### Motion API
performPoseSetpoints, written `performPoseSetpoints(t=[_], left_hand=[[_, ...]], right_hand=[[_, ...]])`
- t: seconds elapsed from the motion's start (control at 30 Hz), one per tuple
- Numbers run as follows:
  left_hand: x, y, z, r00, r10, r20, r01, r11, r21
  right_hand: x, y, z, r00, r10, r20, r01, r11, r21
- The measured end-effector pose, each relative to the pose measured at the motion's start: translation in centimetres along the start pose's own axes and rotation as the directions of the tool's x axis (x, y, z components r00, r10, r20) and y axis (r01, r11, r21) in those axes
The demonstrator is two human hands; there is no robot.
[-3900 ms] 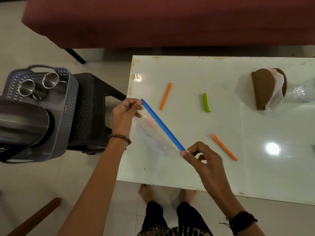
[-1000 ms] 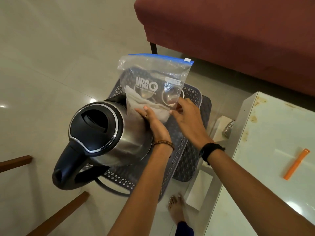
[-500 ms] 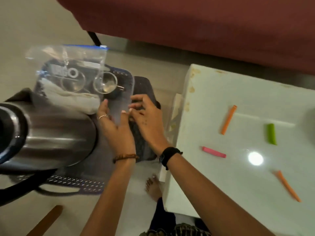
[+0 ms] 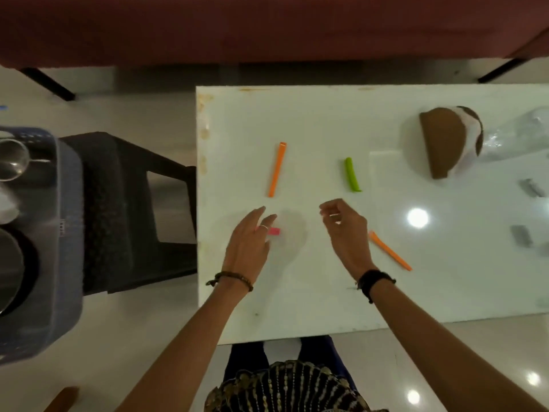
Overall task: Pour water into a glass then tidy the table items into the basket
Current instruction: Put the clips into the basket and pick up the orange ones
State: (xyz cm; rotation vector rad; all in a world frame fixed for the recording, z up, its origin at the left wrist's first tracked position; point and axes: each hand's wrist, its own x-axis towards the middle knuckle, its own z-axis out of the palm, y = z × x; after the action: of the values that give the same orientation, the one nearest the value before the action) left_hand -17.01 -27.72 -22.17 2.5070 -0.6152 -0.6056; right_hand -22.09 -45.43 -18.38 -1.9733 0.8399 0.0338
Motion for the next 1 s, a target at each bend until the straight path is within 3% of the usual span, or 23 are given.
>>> performPoseSetpoints(t=[0.13, 0.3, 0.37, 0.43, 0.53, 0.6, 0.73, 0.8, 0.87, 1.0], left_hand=[[0.8, 0.1, 1.1, 0.999, -0.04, 0.037, 0.033, 0.985, 0.171], [1.5, 0.7, 1.6, 0.998, -0.026, -0.061, 0.042, 0.957, 0.287], [1.4, 1.1, 1.7, 0.992, -0.086, -0.091, 0.105, 0.968, 0.228], [1.3, 2.2, 1.8, 0.96, -0.251, -0.127, 0.251, 0.968, -0.018], [1.1, 4.3, 1.3, 0.84, -0.518, -0.159, 0.382, 0.775, -0.504], [0.8, 5.2, 0.5, 0.758, -0.637, -0.136, 0.381, 0.604, -0.7], [-0.5, 5.7, -3.0, 0.637, -0.769, 0.052, 0.26, 0.151, -0.954], [-1.5, 5.2, -5.3, 0.606, -0.791, 0.086, 0.185, 0.034, -0.982], [-3.0, 3.4, -8.1, 0.578, -0.816, 0.012, 0.096, 0.053, -0.994], [-7.0, -3.1, -14.6, 0.477, -0.833, -0.281, 0.045, 0.342, -0.938]], right_hand=[[4.2, 2.5, -3.2, 0.989, 0.058, -0.134, -0.065, 0.997, -0.049], [7.8, 4.1, -3.7, 0.977, 0.164, -0.133, -0.184, 0.972, -0.149], [8.4, 4.5, -3.5, 0.979, 0.171, -0.108, -0.19, 0.961, -0.201], [8.3, 4.5, -3.5, 0.979, 0.182, -0.092, -0.196, 0.965, -0.174], [7.0, 3.6, -3.6, 0.982, 0.169, -0.083, -0.175, 0.982, -0.072], [5.6, 2.2, -3.5, 0.986, 0.147, -0.084, -0.147, 0.989, 0.011], [1.4, -2.8, -1.1, 0.993, 0.117, -0.019, -0.112, 0.978, 0.177], [-1.1, -5.7, 1.1, 0.996, 0.078, 0.049, -0.087, 0.97, 0.228], [-3.6, -9.0, 4.2, 0.989, 0.012, 0.145, -0.051, 0.962, 0.27], [-7.6, -15.2, 12.1, 0.94, -0.144, 0.309, 0.061, 0.963, 0.263]])
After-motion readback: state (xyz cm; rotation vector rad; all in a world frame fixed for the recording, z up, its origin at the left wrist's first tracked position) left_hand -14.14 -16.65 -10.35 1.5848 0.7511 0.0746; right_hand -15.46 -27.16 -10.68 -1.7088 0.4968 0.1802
